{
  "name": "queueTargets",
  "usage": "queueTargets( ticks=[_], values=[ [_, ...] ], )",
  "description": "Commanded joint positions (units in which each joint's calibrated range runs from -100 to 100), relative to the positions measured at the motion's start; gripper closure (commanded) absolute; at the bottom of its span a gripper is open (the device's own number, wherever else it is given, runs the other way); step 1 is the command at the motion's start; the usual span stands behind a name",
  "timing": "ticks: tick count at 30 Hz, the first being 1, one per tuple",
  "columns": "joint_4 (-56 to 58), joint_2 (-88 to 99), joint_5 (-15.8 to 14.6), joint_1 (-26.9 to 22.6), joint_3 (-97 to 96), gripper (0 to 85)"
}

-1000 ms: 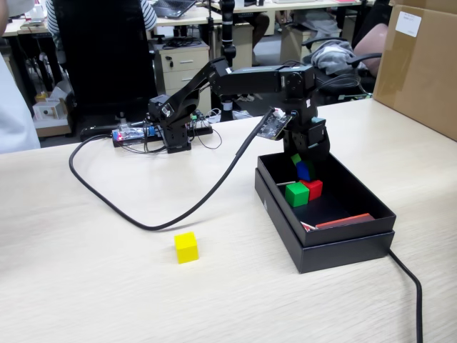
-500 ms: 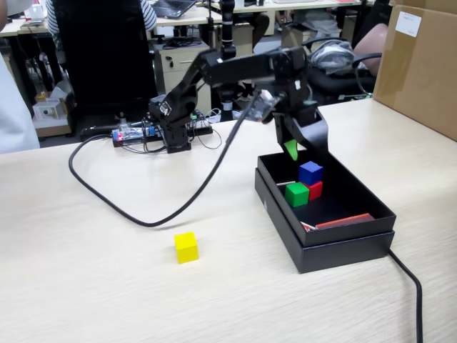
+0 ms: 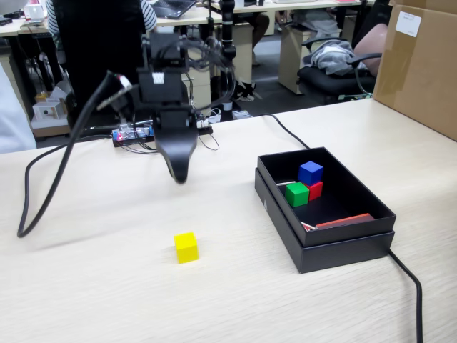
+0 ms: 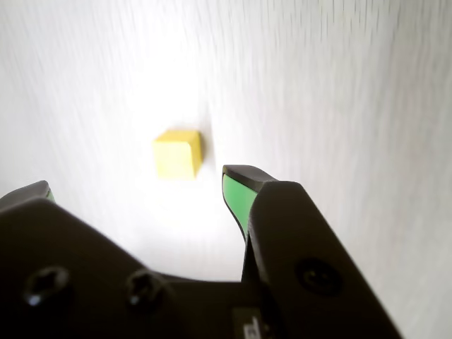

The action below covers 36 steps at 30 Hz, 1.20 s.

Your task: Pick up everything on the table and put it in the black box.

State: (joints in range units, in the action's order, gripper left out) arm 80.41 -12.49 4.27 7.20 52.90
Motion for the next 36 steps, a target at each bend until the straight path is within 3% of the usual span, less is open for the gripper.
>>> queueTargets(
  ticks=[1, 19, 26, 27, 31, 33, 36],
  values=[
    [0.24, -10.17, 1.61, 1.42, 12.65, 38.0],
    [0.24, -27.84, 0.93, -1.71, 17.36, 38.3],
    [0.24, -32.43, 1.17, -1.47, 19.63, 43.4],
    [0.24, -34.04, 1.32, -1.42, 20.63, 46.3],
    [0.24, -35.99, 1.07, -1.22, 23.71, 78.1],
    [0.24, -35.87, 1.07, -1.12, 23.89, 82.3],
    [0.32, -32.89, 0.83, -1.22, 22.71, 82.3]
  ],
)
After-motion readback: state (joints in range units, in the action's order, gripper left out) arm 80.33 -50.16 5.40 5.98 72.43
